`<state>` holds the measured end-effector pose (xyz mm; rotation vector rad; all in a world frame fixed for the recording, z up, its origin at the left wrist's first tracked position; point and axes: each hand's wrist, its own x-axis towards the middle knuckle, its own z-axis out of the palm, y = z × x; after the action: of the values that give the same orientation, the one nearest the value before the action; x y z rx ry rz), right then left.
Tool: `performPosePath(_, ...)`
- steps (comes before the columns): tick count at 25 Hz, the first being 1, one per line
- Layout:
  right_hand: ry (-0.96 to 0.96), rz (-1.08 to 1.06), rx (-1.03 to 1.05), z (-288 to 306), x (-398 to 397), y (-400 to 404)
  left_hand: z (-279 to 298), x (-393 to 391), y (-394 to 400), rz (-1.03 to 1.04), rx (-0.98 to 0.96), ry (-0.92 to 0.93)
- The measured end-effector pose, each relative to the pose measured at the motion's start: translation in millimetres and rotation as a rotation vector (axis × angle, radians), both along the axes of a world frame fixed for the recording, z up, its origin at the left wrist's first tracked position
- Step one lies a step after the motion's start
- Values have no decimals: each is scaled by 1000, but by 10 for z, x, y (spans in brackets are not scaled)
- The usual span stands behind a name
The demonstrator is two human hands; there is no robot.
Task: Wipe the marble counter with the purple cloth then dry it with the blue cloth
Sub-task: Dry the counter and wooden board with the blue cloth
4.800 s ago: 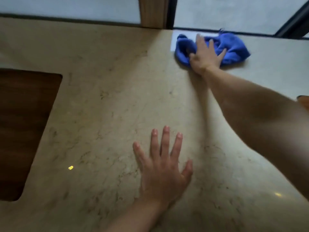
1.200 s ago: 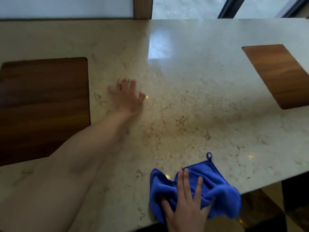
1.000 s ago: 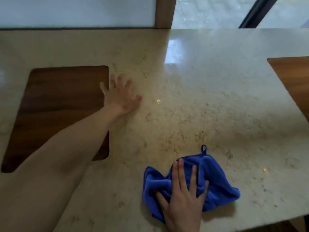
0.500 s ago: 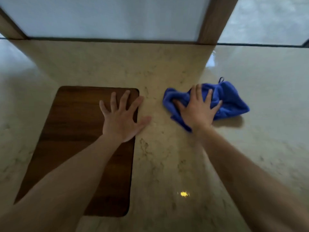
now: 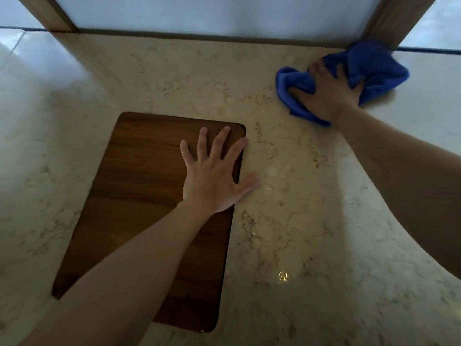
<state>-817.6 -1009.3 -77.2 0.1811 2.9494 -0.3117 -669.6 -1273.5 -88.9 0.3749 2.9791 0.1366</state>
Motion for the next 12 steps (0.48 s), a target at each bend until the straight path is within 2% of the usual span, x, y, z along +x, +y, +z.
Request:
performPosePath(2, -7, 100, 9, 28, 255, -125, -7, -28, -22, 11, 44, 14)
performPosePath(6, -16, 162, -49, 69, 1198, -444, -3, -5, -28, 33, 157, 71)
performPosePath(12, 26, 197, -29, 58, 3340, -1014, 21, 17, -51, 24, 238, 78)
